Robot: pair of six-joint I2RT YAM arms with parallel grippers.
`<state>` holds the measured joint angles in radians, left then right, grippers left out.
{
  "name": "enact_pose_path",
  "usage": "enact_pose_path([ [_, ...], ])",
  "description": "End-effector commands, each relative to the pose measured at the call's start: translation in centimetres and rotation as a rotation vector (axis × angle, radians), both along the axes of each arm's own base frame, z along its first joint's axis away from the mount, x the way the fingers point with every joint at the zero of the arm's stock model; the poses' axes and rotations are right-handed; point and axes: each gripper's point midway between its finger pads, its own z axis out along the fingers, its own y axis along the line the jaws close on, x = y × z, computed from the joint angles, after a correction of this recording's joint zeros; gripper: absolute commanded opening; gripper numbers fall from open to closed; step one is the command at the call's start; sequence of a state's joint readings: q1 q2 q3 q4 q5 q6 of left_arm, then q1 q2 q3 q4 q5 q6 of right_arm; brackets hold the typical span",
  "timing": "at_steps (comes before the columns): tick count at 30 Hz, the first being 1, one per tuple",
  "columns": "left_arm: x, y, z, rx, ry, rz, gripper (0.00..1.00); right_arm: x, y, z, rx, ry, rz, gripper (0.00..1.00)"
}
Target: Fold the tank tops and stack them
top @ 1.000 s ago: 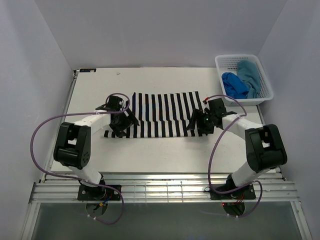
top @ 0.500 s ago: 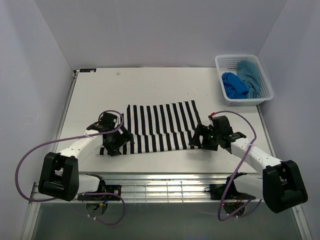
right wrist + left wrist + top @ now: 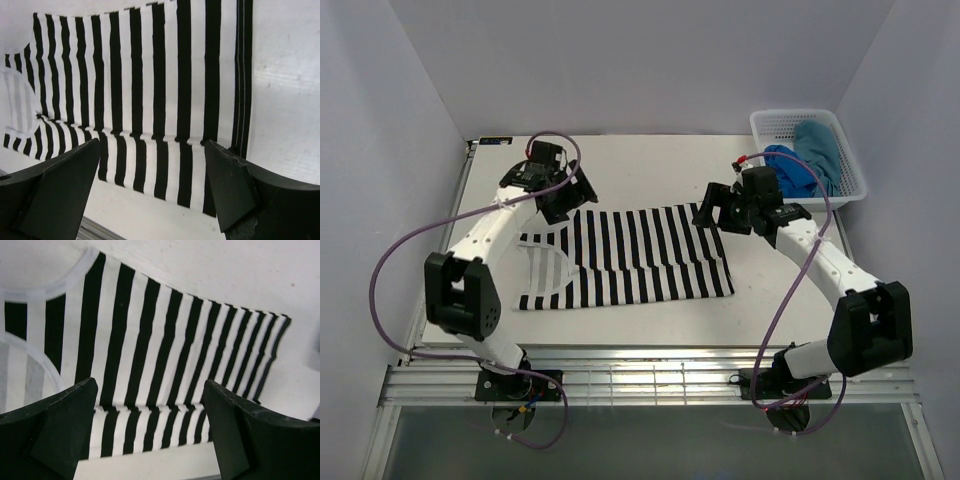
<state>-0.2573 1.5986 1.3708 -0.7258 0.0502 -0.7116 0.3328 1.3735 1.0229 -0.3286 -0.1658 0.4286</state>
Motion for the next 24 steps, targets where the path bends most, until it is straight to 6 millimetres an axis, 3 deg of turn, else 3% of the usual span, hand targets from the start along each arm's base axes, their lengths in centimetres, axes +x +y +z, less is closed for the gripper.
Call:
enact_pose_path([
  [1, 2.8, 1.4, -3.0, 0.136, 0.053, -0.010, 0.98, 3.3, -0.8, 1.5, -0.077, -0.056, -0.008, 0.90],
  [3, 5.2, 1.2, -3.7, 0.162, 0.050, -0.039, 0.98, 4.5, -0.9, 0.8, -0.102, -0.041, -0.011, 0.90],
  [5, 6.6, 1.6, -4.3, 0.189, 0.045, -0.046, 0.98, 6.1, -1.1, 1.6, -0.123, -0.065, -0.012, 0.90],
  [6, 7.8, 1.5, -4.7, 0.196, 0.042, -0.049, 0.98, 6.5, -1.3, 0.4, -0.142, -0.029, -0.019, 0.90],
  [7, 8.4, 1.7, -4.9, 0.197, 0.039, -0.051, 0.98, 7.4, -1.7, 0.9, -0.148, -0.040, -0.037, 0.90],
  [9, 10.1, 1.8, -4.6, 0.205, 0.014, -0.062, 0.98, 8.2, -1.9, 0.1, -0.156, -0.025, -0.046, 0.90],
  [10, 10.5, 2.0, -5.9, 0.211, 0.037, -0.064, 0.98, 8.7, -2.0, 0.2, -0.151, -0.026, -0.049, 0.90],
  [18, 12.2, 2.9, -9.1, 0.243, 0.073, -0.079, 0.98, 9.8, -2.4, -1.4, -0.147, 0.013, -0.052, 0.90],
  [24, 12.4, 2.7, -11.1, 0.236, 0.101, -0.099, 0.91, 10.0, -3.3, -2.1, -0.153, 0.029, -0.071, 0.90],
])
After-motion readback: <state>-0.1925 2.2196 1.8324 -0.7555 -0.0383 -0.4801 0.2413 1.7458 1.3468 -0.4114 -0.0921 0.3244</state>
